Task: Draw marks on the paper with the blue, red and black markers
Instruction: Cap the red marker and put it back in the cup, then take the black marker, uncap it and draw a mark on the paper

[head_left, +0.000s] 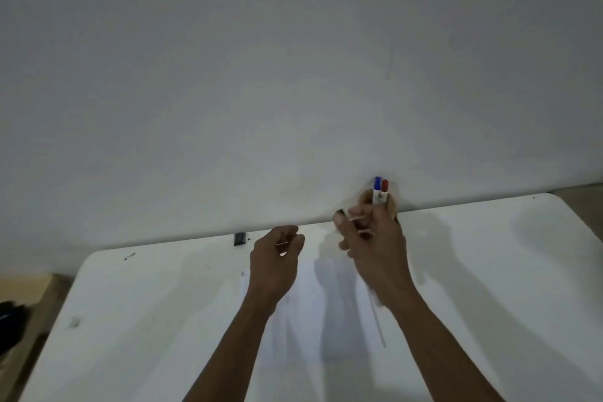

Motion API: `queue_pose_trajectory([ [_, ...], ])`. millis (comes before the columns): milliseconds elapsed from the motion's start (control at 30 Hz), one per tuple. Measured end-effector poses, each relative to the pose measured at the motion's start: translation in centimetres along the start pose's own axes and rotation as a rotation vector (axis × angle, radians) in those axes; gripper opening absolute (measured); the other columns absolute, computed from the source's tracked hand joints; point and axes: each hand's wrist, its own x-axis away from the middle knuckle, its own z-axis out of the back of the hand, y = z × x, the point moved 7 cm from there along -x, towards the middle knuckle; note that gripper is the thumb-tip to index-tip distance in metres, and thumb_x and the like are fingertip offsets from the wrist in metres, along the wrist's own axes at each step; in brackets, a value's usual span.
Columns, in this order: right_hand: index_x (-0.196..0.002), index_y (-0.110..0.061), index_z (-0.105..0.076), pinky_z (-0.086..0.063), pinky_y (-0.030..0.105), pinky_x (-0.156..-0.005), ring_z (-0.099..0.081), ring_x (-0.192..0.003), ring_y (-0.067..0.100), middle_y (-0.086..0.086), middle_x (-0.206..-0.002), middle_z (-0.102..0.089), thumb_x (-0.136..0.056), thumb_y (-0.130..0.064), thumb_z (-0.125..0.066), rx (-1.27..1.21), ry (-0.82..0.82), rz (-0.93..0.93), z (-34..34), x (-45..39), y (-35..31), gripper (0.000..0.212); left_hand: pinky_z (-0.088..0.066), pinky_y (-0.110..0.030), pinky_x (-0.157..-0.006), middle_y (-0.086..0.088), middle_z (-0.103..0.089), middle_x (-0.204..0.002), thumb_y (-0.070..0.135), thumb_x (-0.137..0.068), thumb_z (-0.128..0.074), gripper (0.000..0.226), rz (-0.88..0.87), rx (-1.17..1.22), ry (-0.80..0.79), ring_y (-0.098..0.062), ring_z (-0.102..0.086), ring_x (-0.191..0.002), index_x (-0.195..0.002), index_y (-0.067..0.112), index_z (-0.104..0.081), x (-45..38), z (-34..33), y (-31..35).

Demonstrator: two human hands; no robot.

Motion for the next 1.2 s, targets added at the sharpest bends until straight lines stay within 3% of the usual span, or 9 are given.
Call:
queue_pose_trajectory([
  [67, -0.091, -0.022, -0.067, -0.058, 0.028, -0.063, -0.074, -0.065, 0.011, -0.001, -0.084, -0.075, -0.086, -0.027, -0.079, 0.054, -0.090, -0.052, -2.7, 2.4, 1.2, 0.014, -0.061, -0.042, -0.083, 0.007, -0.074, -0.093, 0.026, -0.093, -0.065, 0.011, 0.027, 0.062, -0.010, -0.012, -0.072, -0.092, -0.101, 0.024, -0.072, 1.3, 3.4, -0.3],
  [267, -0.094, -0.023, -0.076, -0.055, 0.022, -0.061, -0.074, -0.071, 0.019, -0.006, -0.083, -0.076, -0.081, -0.012, -0.081, 0.211, -0.319, -0.028, -9.1, 8.7, 1.5, 0.018, -0.063, -0.032, -0.074, 0.007, -0.076, -0.096, 0.031, -0.095, -0.063, 0.020, -0.040, 0.052, -0.169, -0.010, -0.072, -0.088, -0.112, 0.028, -0.072, 4.7, 10.3, -0.4],
  [400, -0.093, -0.024, -0.075, -0.060, 0.028, -0.063, -0.077, -0.071, 0.015, -0.007, -0.088, -0.076, -0.082, -0.019, -0.082, 0.320, -0.384, 0.063, -11.6, 11.1, 0.4, 0.014, -0.060, -0.029, -0.071, 0.000, -0.077, -0.084, 0.020, -0.094, -0.065, 0.011, -0.077, 0.048, -0.243, -0.013, -0.071, -0.079, -0.095, 0.018, -0.076, 6.1, 12.7, -1.2],
  [500, -0.095, -0.029, -0.075, -0.052, 0.024, -0.054, -0.072, -0.062, 0.010, -0.010, -0.090, -0.075, -0.080, -0.032, -0.083, 0.463, -0.411, 0.087, -12.1, 12.0, 0.1, 0.017, -0.058, -0.025, -0.068, -0.001, -0.076, -0.076, 0.015, -0.092, -0.067, 0.011, -0.037, 0.173, -0.186, -0.011, -0.068, -0.070, -0.087, 0.012, -0.076, 6.5, 14.6, -2.3],
  [567, -0.091, -0.030, -0.075, -0.049, 0.021, -0.051, -0.066, -0.055, 0.008, -0.009, -0.089, -0.075, -0.076, -0.030, -0.086, 0.509, -0.416, 0.076, -11.6, 12.1, 0.1, 0.018, -0.056, -0.024, -0.066, 0.001, -0.073, -0.073, 0.013, -0.092, -0.067, 0.011, -0.008, 0.249, -0.114, -0.012, -0.066, -0.069, -0.085, 0.011, -0.076, 6.4, 15.9, -3.0],
  [767, -0.094, -0.004, -0.073, -0.055, 0.027, -0.057, -0.073, -0.064, 0.018, 0.009, -0.074, -0.078, -0.074, -0.004, -0.088, -0.035, -0.261, -0.065, -9.7, 12.2, -1.1, 0.025, -0.059, -0.028, -0.071, -0.001, -0.076, -0.079, 0.017, -0.087, -0.074, 0.007, -0.083, 0.138, -0.219, -0.013, -0.065, -0.069, -0.091, 0.018, -0.079, 6.9, 17.1, -3.5],
  [900, -0.095, -0.008, -0.074, -0.054, 0.028, -0.061, -0.070, -0.071, 0.019, 0.008, -0.081, -0.074, -0.079, -0.007, -0.082, -0.369, -0.194, -0.229, -11.1, 12.4, 0.1, 0.018, -0.060, -0.035, -0.074, 0.006, -0.078, -0.085, 0.020, -0.083, -0.078, 0.008, -0.191, -0.059, -0.194, -0.011, -0.067, -0.073, -0.091, 0.022, -0.080, 6.9, 16.3, -3.1],
  [1067, -0.094, -0.005, -0.074, -0.056, 0.031, -0.069, -0.072, -0.076, 0.022, 0.012, -0.084, -0.076, -0.090, -0.018, -0.075, -0.330, -0.249, -0.247, -13.6, 12.7, 2.2, 0.014, -0.058, -0.027, -0.066, 0.010, -0.076, -0.085, 0.020, -0.087, -0.073, 0.007, -0.234, -0.111, -0.184, -0.009, -0.066, -0.068, -0.091, 0.021, -0.079, 6.9, 14.9, -3.0],
  [1200, -0.091, -0.002, -0.075, -0.058, 0.032, -0.076, -0.072, -0.078, 0.024, 0.014, -0.082, -0.077, -0.093, -0.019, -0.072, -0.309, -0.284, -0.253, -13.9, 11.4, 4.0, 0.017, -0.046, -0.011, -0.057, 0.019, -0.067, -0.059, 0.017, -0.090, -0.070, 0.013, -0.140, -0.121, -0.244, -0.005, -0.057, -0.052, -0.080, 0.021, -0.076, 6.4, 14.1, -4.1],
])
